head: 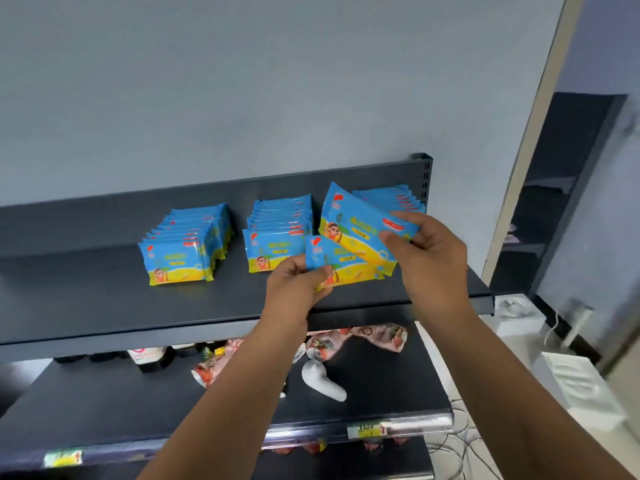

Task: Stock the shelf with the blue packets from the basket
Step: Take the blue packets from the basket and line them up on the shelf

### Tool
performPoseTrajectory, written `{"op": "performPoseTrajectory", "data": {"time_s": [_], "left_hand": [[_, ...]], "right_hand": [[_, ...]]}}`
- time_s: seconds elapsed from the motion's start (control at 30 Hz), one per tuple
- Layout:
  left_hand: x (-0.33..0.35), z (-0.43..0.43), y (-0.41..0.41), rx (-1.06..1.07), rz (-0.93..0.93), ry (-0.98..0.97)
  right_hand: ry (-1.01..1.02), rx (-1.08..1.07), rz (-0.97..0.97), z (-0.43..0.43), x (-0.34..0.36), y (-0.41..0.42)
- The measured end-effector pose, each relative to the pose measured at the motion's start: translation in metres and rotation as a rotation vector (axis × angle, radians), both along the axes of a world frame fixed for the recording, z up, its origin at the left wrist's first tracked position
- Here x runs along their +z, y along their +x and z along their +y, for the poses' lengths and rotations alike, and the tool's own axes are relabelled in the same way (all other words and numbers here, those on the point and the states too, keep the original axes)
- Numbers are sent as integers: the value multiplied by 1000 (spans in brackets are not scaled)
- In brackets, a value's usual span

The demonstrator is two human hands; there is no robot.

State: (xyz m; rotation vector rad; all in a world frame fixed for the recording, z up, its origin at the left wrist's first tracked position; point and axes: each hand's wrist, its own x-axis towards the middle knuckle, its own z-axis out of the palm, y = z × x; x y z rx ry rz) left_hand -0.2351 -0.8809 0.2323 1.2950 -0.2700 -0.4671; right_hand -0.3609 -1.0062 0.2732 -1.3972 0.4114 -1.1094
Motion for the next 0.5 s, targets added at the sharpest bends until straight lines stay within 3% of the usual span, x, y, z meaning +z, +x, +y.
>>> {"op": "performPoseTrajectory", "data": {"time_s": [0.4,0.5], "left_hand": [[-9,-102,11,-137,-83,94],[-14,-115,20,-61,-327,254]], "right_hand": [[-14,-194,9,-53,-6,-14],[-20,-205,36,-61,-9,-12]]}}
